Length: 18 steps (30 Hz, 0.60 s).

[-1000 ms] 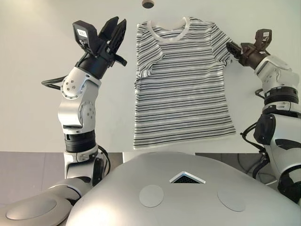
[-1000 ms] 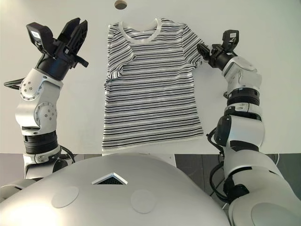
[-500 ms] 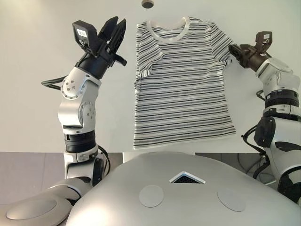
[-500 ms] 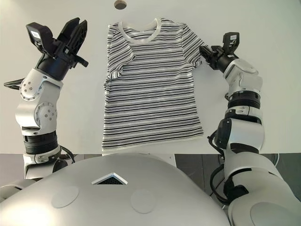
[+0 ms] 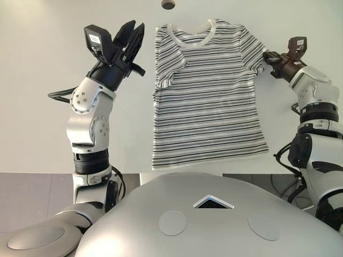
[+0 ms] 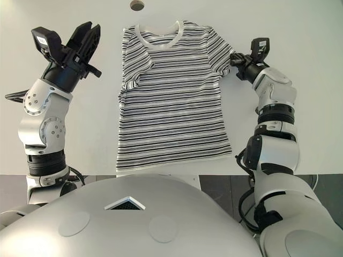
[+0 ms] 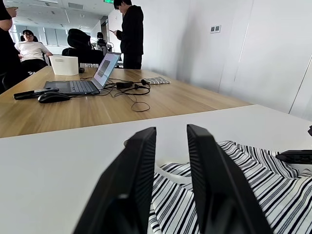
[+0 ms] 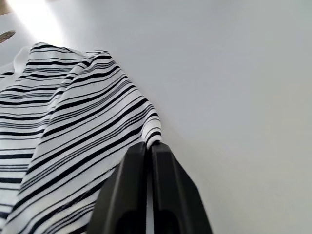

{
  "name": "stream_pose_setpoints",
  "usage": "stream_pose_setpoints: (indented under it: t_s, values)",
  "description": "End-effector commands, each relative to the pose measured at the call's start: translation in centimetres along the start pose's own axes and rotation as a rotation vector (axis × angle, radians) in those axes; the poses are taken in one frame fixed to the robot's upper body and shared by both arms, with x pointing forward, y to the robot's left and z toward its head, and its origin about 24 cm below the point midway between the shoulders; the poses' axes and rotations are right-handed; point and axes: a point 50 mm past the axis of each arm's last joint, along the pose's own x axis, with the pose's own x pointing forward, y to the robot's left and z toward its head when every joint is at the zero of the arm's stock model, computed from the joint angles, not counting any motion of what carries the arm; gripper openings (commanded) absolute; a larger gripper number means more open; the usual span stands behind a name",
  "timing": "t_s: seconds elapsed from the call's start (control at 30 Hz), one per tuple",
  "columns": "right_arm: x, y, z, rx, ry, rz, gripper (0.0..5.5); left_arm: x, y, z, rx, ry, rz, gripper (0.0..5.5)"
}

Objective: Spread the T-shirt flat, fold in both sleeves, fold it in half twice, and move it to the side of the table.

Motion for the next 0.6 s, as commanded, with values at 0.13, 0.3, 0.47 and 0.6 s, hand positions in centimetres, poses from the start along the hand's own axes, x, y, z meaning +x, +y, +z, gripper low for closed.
stream_pose_setpoints:
  t_s: [0.13, 0.3, 0.47, 0.6]
  values:
    - [0.0, 0.4, -0.6, -0.013, -0.001, 0.005, 0.01, 0.2, 0.0, -0.1, 0.019, 0.008, 0.001, 1.17]
    - [-0.8, 0.8, 1.4, -0.046, -0.114, -0.013, 0.01, 0.3, 0.0, -0.1, 0.020, 0.009, -0.001, 1.17]
    - [-1.2, 4.6, 2.9, -0.196, -0.181, 0.050, 0.01, 0.3, 0.0, -0.1, 0.022, 0.009, -0.004, 1.17]
    - [-0.9, 8.0, 2.9, -0.296, -0.165, 0.138, 0.01, 0.4, -0.1, -0.2, 0.019, 0.009, -0.006, 1.17]
